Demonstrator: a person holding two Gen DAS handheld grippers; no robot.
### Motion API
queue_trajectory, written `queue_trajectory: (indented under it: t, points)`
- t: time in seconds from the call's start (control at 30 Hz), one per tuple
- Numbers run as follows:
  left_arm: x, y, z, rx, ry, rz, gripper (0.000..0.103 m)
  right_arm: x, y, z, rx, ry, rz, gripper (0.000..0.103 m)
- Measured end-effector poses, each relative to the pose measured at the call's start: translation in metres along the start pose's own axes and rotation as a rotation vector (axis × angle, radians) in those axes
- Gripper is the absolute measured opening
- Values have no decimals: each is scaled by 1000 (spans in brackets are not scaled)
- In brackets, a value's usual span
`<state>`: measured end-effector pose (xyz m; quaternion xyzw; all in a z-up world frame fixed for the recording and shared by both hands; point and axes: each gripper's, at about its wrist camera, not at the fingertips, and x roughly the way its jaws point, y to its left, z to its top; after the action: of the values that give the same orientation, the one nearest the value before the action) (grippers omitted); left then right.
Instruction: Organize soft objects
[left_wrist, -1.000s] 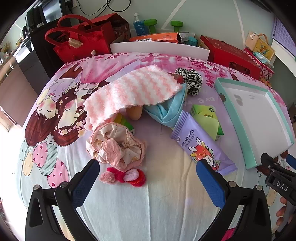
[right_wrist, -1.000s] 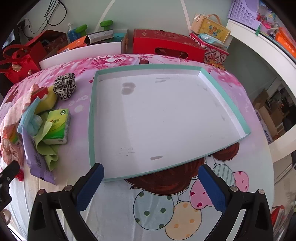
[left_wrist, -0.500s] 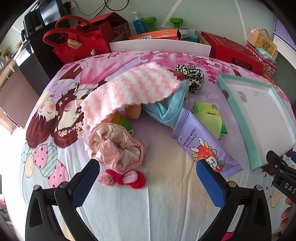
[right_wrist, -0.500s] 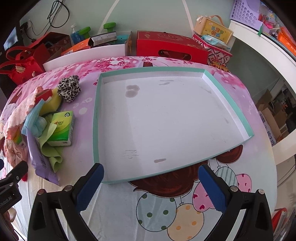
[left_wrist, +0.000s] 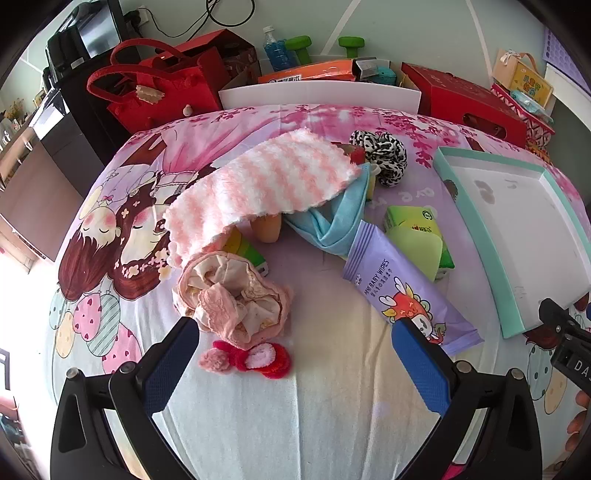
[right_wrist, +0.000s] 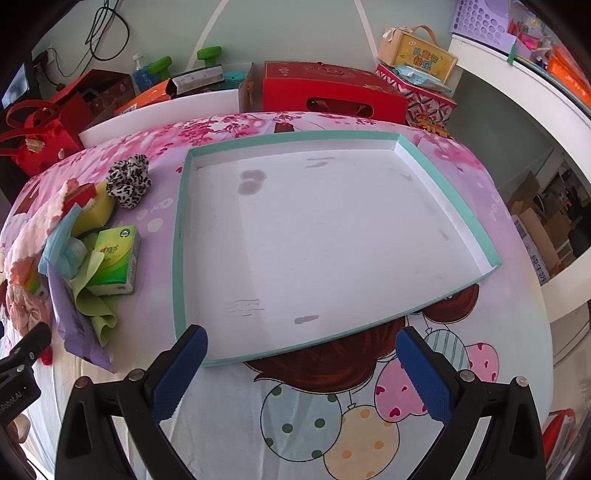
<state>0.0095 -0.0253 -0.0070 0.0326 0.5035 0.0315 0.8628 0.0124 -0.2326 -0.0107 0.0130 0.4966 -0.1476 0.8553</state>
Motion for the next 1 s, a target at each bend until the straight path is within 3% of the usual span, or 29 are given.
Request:
queue_trajectory:
  t: [1.0]
  points:
    - [-3, 16, 4, -65, -4, -73, 103, -2, 14, -1, -32, 1, -15, 103]
